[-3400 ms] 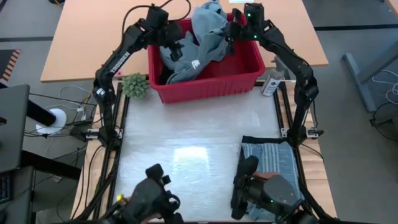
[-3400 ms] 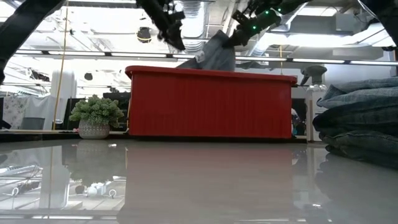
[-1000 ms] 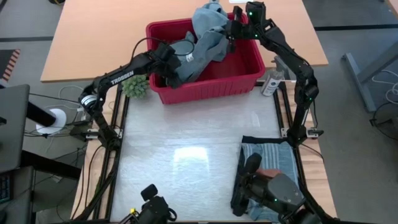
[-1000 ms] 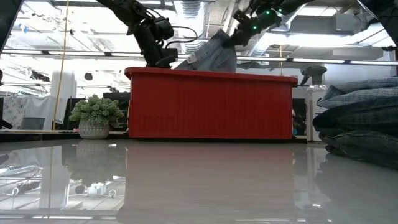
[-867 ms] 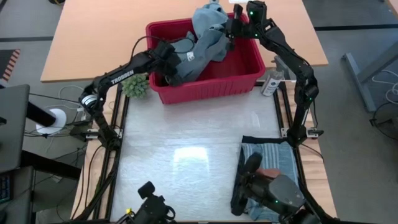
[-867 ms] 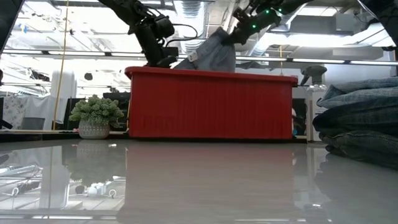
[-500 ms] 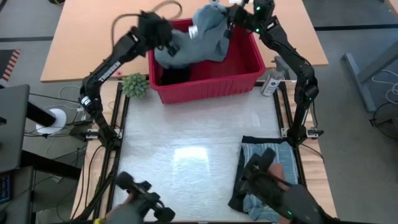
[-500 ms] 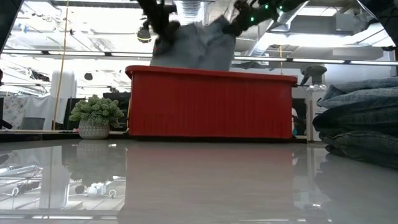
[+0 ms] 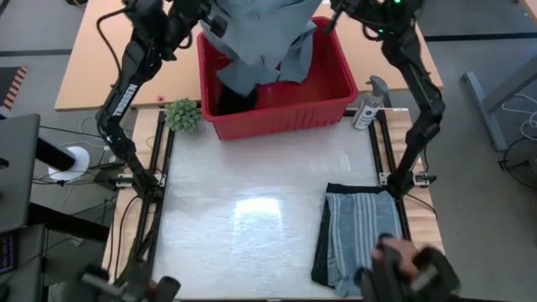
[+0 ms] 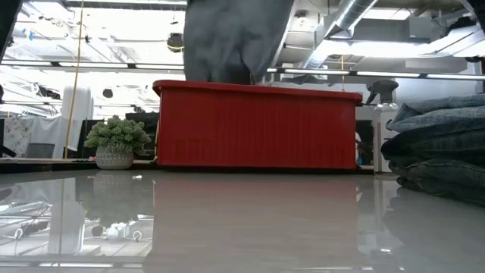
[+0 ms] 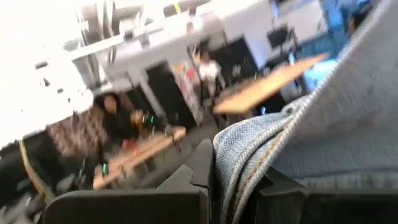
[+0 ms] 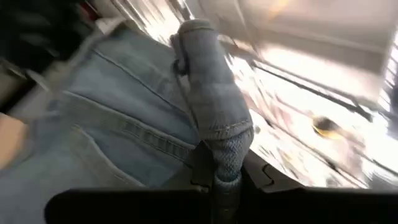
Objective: Fold Laundry from Bin
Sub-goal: Fold the light blue denim pants
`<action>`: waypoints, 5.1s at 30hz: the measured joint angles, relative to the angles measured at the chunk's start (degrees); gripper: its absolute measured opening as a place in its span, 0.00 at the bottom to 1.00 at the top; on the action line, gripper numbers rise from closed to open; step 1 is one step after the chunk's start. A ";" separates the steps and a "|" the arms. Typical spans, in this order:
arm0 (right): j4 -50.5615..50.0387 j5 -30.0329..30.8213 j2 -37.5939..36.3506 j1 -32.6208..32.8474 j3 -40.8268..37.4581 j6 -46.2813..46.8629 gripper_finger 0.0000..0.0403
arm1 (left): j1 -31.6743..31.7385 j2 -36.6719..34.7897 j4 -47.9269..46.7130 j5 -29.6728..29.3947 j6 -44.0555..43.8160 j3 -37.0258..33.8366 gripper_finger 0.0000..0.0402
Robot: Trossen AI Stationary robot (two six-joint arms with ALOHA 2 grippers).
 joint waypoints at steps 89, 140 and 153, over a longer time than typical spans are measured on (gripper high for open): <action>-43.49 -13.54 -0.44 58.29 -54.18 21.75 0.24 | -59.58 -10.85 -27.13 31.83 -65.49 -71.25 0.03; -17.79 31.50 0.02 36.94 -44.77 6.72 0.06 | -72.66 -12.88 -24.22 -20.19 -97.49 -70.62 0.48; -15.38 38.02 11.67 32.07 -36.10 -0.55 0.04 | -70.10 -2.45 -13.86 -16.35 -99.49 -79.94 0.20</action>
